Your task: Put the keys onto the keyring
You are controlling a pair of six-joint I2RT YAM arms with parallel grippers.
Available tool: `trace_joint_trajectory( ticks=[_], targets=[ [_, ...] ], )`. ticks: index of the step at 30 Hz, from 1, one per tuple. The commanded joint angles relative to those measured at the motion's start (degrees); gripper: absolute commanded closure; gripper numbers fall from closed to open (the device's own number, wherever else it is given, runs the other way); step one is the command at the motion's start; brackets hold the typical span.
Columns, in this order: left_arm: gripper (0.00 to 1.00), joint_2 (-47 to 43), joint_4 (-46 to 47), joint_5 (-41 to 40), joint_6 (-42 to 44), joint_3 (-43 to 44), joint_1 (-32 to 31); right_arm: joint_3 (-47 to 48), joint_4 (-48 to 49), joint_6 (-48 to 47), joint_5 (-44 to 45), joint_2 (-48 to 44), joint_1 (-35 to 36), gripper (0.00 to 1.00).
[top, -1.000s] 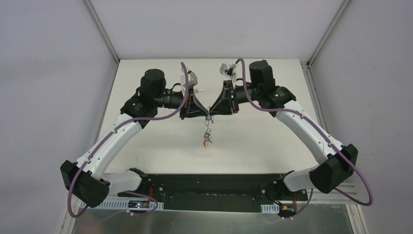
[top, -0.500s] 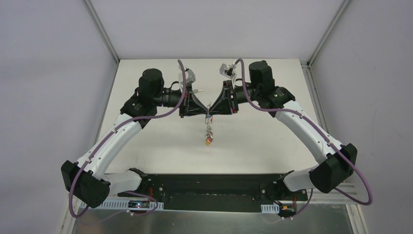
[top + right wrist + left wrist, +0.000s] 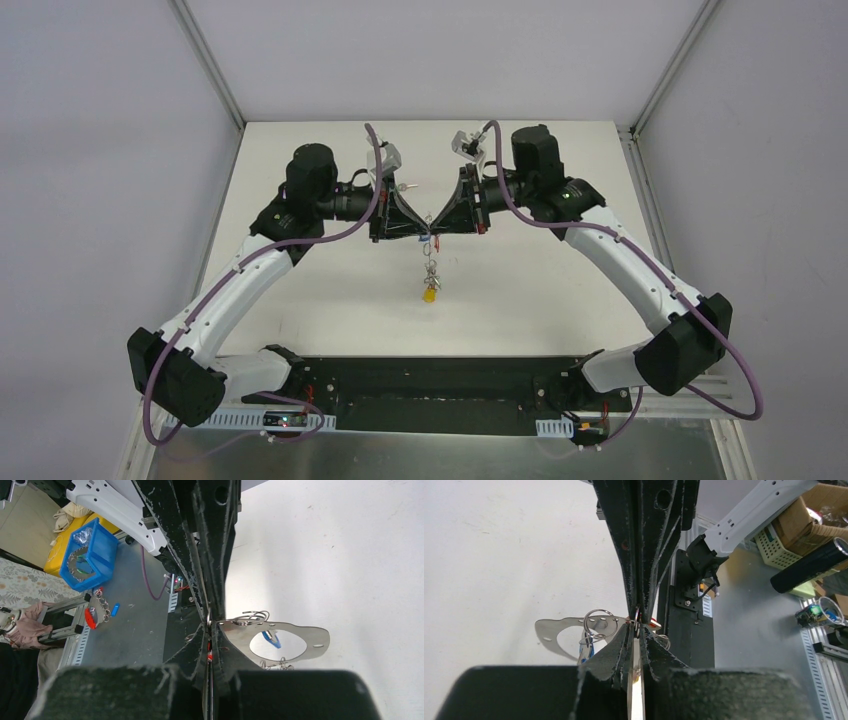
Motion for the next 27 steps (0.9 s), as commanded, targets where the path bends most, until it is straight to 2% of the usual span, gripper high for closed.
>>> trace_joint_trajectory(
  ticks=[1,6,8,11,22,27],
  targets=[
    [0.86,-2.1,-2.8,1.3,6.8,2.4,1.0,2.3,-3.9,-4.4,-0.8,-0.3,0.6,1.0],
    [0.64,-2.1,-17.7,-0.1,19.7,9.6,1.1,2.3,-8.7,-9.7,1.4,0.4,2.5,1.0],
    [0.57,-1.5,-20.4,-0.3,22.3,11.1,1.0,2.3,-8.9,-10.0,1.4,0.9,3.1,1.0],
    [0.52,-0.4,-22.2,-0.3,24.5,12.2,0.6,2.7,-8.9,-10.0,1.3,1.6,3.8,1.0],
    [0.48,3.9,-27.2,0.2,32.1,13.5,-3.1,2.4,-7.4,-8.6,-0.5,1.9,4.2,1.0],
    [0.54,5.7,-29.6,-0.1,33.7,14.2,-4.2,1.8,-7.1,-8.5,-0.3,1.5,4.2,1.0]
  ],
)
